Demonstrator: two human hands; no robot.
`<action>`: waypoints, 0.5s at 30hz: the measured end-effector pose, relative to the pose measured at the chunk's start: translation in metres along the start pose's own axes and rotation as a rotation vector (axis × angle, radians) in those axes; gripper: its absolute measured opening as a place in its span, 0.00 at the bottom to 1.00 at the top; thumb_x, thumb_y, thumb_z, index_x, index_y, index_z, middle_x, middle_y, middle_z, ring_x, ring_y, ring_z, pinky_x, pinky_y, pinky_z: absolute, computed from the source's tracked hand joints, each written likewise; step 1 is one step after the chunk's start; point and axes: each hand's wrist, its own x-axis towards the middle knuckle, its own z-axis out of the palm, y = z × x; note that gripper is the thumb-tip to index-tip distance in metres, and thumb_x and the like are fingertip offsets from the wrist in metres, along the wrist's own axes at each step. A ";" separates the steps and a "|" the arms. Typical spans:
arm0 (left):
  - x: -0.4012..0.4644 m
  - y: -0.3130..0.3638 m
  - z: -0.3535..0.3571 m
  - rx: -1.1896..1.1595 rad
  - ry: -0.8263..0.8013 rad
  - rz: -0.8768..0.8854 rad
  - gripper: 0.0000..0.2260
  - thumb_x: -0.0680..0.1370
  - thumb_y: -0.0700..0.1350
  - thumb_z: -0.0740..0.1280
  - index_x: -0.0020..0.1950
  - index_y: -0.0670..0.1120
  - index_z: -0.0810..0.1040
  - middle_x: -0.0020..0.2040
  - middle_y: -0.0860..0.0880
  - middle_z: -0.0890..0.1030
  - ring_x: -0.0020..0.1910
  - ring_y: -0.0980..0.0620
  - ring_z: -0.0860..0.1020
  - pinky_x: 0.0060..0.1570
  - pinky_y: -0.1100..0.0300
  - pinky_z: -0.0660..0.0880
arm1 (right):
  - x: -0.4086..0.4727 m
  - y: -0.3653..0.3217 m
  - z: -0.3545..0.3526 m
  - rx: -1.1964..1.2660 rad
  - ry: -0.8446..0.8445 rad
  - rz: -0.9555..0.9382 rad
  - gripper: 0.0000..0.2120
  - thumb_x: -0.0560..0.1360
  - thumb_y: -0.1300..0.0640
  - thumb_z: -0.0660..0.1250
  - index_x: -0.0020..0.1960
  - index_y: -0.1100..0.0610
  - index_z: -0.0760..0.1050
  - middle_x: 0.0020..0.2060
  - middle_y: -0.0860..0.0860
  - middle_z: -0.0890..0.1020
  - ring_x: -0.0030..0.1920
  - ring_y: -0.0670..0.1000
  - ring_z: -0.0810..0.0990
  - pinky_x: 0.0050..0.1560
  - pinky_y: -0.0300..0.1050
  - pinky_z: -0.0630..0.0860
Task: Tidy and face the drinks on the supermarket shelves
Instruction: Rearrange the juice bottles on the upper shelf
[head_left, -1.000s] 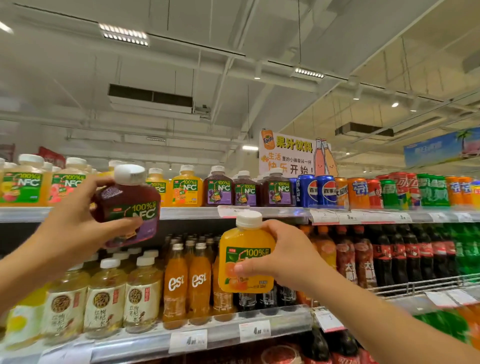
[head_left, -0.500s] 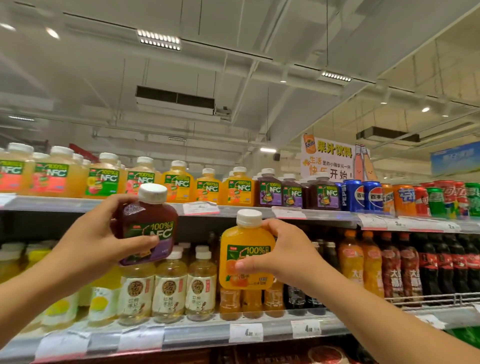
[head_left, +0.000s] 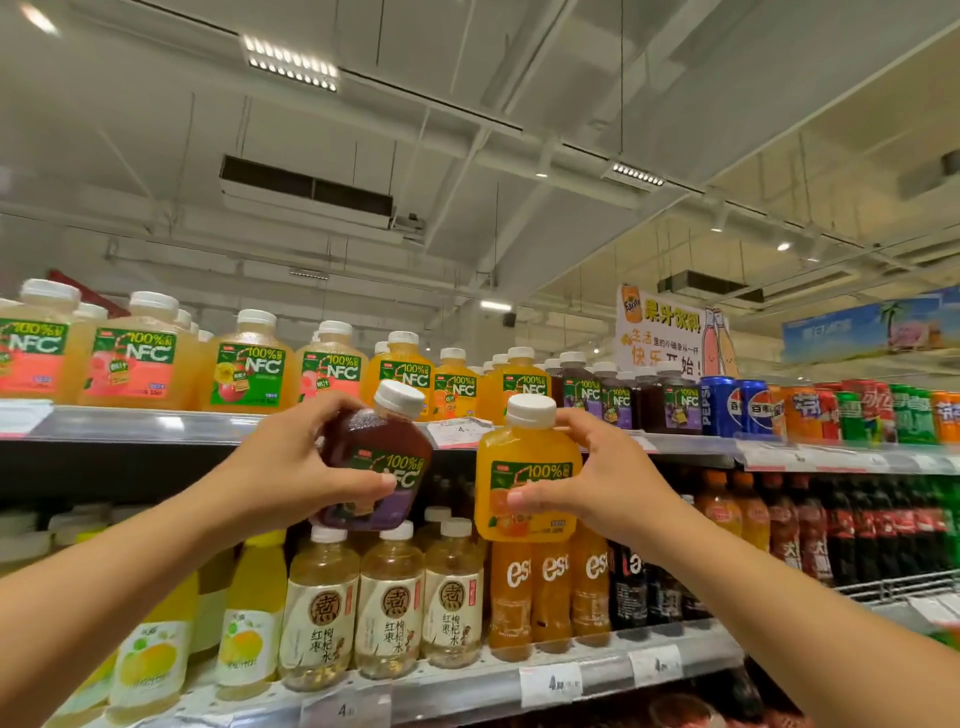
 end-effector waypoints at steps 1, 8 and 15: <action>0.006 -0.002 0.002 -0.003 -0.014 0.006 0.24 0.62 0.55 0.81 0.53 0.58 0.75 0.46 0.59 0.82 0.44 0.56 0.83 0.38 0.57 0.82 | 0.005 0.000 -0.003 -0.002 0.003 0.004 0.33 0.54 0.43 0.83 0.55 0.34 0.73 0.50 0.37 0.82 0.48 0.41 0.83 0.47 0.41 0.81; 0.041 -0.019 0.021 -0.057 -0.102 -0.063 0.20 0.61 0.53 0.81 0.48 0.58 0.77 0.45 0.56 0.84 0.44 0.56 0.83 0.37 0.62 0.80 | 0.084 -0.004 -0.025 -0.002 0.090 -0.029 0.36 0.54 0.44 0.82 0.59 0.43 0.71 0.52 0.42 0.79 0.49 0.44 0.82 0.45 0.43 0.82; 0.046 -0.026 0.015 -0.160 -0.089 -0.145 0.21 0.59 0.53 0.82 0.47 0.55 0.78 0.44 0.52 0.85 0.42 0.52 0.84 0.35 0.61 0.80 | 0.164 0.018 -0.002 -0.061 0.071 -0.007 0.27 0.61 0.52 0.83 0.55 0.43 0.72 0.47 0.43 0.82 0.45 0.45 0.82 0.31 0.35 0.75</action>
